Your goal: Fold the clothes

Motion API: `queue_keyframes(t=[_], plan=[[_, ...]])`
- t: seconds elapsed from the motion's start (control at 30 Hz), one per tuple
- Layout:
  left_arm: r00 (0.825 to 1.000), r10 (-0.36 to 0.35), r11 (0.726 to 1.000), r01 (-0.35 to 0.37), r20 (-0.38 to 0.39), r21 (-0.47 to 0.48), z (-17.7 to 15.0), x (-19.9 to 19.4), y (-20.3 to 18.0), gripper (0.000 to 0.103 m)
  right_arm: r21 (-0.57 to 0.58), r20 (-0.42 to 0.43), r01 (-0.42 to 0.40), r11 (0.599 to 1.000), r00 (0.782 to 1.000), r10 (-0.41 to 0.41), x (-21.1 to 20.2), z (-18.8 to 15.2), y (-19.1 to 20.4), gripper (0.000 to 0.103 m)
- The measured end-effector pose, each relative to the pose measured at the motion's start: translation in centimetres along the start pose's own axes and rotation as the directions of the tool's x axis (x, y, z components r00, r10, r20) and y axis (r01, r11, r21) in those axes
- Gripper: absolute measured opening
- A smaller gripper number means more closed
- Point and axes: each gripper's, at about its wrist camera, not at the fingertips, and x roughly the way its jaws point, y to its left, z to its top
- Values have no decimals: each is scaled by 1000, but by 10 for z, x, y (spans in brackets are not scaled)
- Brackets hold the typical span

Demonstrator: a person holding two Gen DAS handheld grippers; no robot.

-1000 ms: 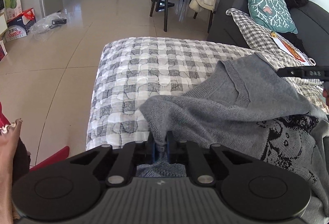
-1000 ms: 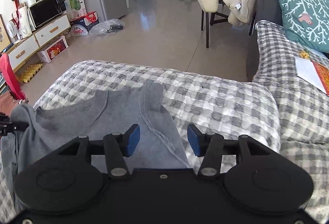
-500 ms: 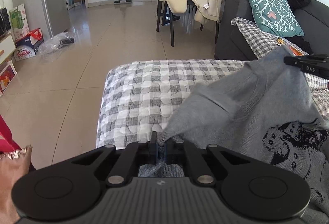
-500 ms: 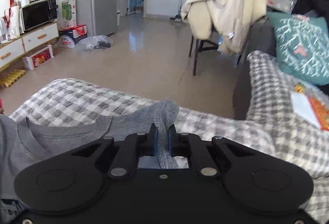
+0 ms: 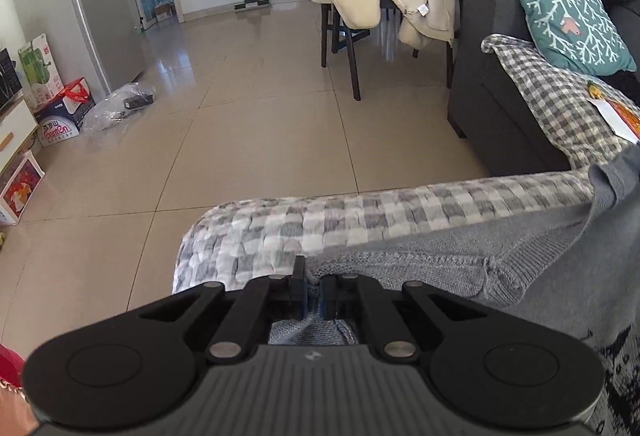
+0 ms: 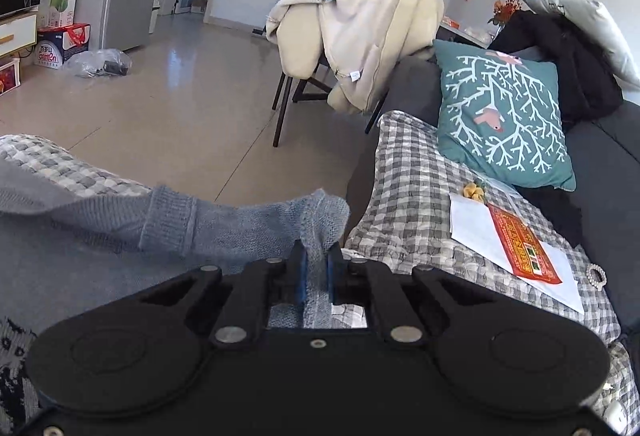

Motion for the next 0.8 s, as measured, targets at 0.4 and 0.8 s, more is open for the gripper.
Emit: queue_keyframes(t=[0.4,0.8], plan=[[998,-46,998,44,-42,-53,-22,-32,-9,55,70,-67,-63,996,995,68,-28,-4,-11,46],[969,-216,970,199,-118,-141,-107,-114,-10,57,167,-133,-61,984,988,84,-113,-59,-23,54]])
